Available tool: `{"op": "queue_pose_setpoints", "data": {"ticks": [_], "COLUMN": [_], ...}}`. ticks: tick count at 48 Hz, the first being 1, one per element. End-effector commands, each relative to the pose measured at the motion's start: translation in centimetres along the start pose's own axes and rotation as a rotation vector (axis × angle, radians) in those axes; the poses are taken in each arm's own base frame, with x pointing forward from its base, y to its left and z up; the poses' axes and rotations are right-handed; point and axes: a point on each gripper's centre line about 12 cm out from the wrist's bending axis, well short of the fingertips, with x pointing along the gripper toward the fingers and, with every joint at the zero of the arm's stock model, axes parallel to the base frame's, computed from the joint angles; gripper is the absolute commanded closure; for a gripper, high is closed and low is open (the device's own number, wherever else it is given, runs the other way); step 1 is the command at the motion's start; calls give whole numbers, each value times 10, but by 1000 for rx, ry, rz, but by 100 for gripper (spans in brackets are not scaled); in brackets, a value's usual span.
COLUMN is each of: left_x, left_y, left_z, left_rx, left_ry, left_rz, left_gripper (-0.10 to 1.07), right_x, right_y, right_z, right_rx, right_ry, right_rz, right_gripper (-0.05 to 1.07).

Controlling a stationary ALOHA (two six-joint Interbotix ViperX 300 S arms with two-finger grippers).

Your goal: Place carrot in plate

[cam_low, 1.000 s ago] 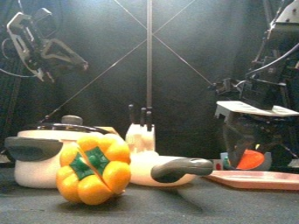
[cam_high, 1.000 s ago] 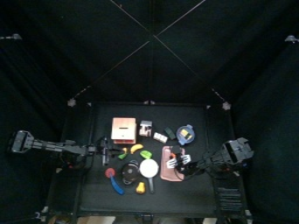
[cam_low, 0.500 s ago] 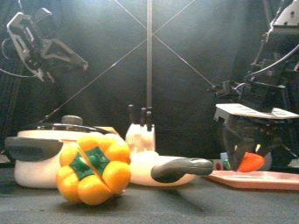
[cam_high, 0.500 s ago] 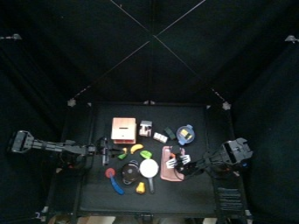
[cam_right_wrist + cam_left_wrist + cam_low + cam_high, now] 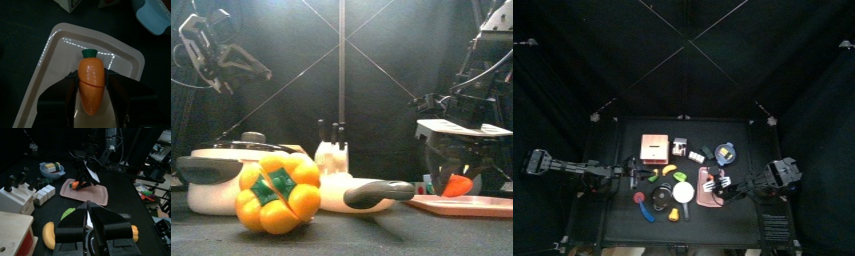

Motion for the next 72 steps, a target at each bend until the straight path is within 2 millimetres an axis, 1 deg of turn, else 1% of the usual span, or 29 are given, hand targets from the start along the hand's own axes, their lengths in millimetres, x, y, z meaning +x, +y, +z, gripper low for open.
{"op": "queue_pose_setpoints", "data": {"ticks": [1, 6, 17, 23, 42, 72], "left_x": [2, 3, 3, 3, 2, 2], "left_y": [-1, -1, -1, -1, -1, -1], "left_z": [9, 9, 9, 9, 8, 8], "left_rx": [0, 0, 0, 0, 0, 0], "left_ry": [-31, -29, -29, -29, -28, -28], "left_rz": [-2, -1, -1, -3, -1, -1], "left_gripper": [45, 45, 45, 45, 45, 45], "right_x": [-5, -4, -4, -6, -8, -26], "right_y": [2, 2, 2, 3, 3, -10], "right_z": [6, 7, 7, 8, 10, 32], "right_rx": [21, 20, 25, 25, 30, 81], "right_ry": [-4, -6, 0, -2, -5, -66], "right_rz": [16, 15, 13, 20, 24, -14], "right_gripper": [32, 28, 12, 8, 8, 8]}}
